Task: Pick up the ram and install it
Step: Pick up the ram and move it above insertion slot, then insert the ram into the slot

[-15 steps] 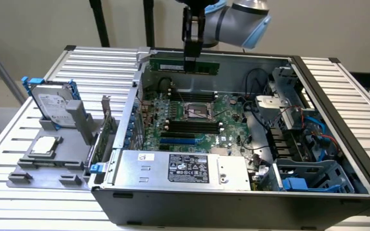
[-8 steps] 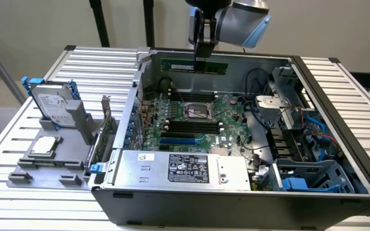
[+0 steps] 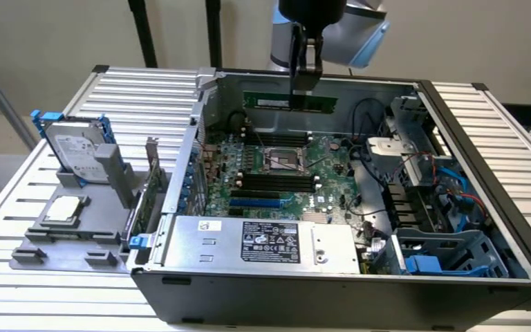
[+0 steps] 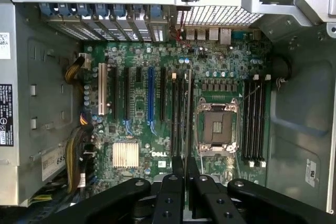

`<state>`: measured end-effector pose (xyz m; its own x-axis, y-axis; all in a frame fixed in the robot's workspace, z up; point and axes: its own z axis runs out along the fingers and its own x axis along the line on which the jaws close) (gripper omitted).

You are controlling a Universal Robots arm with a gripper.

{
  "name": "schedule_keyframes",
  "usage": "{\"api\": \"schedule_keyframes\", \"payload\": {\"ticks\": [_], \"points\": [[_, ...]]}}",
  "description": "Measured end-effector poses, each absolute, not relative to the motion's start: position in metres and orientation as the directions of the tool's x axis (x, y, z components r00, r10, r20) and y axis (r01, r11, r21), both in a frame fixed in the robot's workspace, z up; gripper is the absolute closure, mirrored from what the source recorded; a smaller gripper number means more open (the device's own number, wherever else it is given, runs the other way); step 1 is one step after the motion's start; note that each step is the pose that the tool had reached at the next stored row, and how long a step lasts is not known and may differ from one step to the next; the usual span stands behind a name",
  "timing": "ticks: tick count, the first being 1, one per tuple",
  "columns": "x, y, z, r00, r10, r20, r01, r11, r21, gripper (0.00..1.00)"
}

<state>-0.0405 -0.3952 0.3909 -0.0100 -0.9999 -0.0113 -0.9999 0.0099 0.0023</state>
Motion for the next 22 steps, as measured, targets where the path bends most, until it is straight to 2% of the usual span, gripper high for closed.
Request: {"api": "schedule_keyframes", "payload": {"ticks": [22], "points": [[-0.0381, -0.3953, 0.3837, -0.01, -1.0, -0.012, -1.0, 0.01, -0.002, 0.86]]}}
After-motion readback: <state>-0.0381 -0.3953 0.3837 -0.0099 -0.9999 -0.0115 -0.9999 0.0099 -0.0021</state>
